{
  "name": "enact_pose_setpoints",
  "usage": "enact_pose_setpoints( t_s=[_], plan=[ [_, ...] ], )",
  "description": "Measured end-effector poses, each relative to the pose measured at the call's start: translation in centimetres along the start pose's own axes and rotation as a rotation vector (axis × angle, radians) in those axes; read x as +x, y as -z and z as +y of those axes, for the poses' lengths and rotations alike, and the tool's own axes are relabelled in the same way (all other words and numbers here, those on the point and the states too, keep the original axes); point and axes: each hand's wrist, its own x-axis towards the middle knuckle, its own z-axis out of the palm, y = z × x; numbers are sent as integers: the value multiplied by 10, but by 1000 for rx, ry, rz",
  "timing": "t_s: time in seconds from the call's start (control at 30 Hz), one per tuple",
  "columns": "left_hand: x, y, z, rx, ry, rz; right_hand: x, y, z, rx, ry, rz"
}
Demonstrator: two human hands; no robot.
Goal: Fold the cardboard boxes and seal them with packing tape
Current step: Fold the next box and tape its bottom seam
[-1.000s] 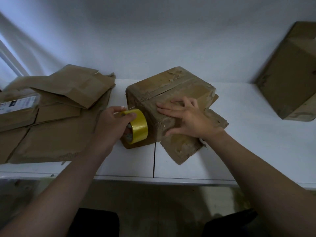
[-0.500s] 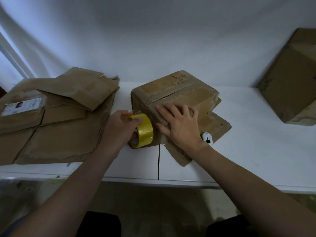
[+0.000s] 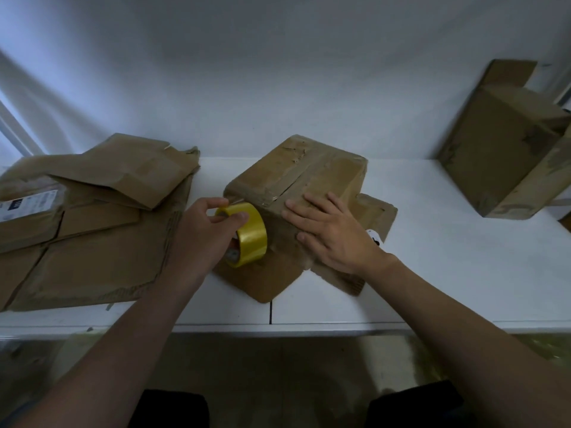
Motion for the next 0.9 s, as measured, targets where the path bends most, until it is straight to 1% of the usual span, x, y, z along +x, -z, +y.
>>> enact_pose_setpoints(
  t_s=[0.1,0.27,0.33,0.43,0.5,0.53,0.57,0.67,0.73,0.83,0.9],
  plan=[
    [-8,-4,8,-17,-14,-22,-17,4,10,40,43,19],
    [-18,-11,15,-22,-41,-47,-36,17,15,148,35,97],
    [-23,-14,18,-13,-66,-42,-42,26,17,164,13,150],
    [-30,-17,24,-6,-97,-50,-41,40,11,104,-38,168],
    [-34,-18,27,-7,-116,-80,-36,50,1,87,-74,180],
    [-38,-19,29,-6,-134,-104,-32,55,-7,118,-110,194],
    [-41,-20,31,-2,-159,-131,-28,61,-14,184,-160,217],
    [-52,-23,37,42,-272,-226,-16,79,-33,527,-332,300],
    [-59,-24,39,49,-320,-301,-8,91,-41,684,-397,263],
    [-65,-26,37,36,-342,-380,-3,102,-47,790,-396,181],
    [-65,-28,35,5,-339,-384,-2,105,-49,882,-367,192]
  ],
)
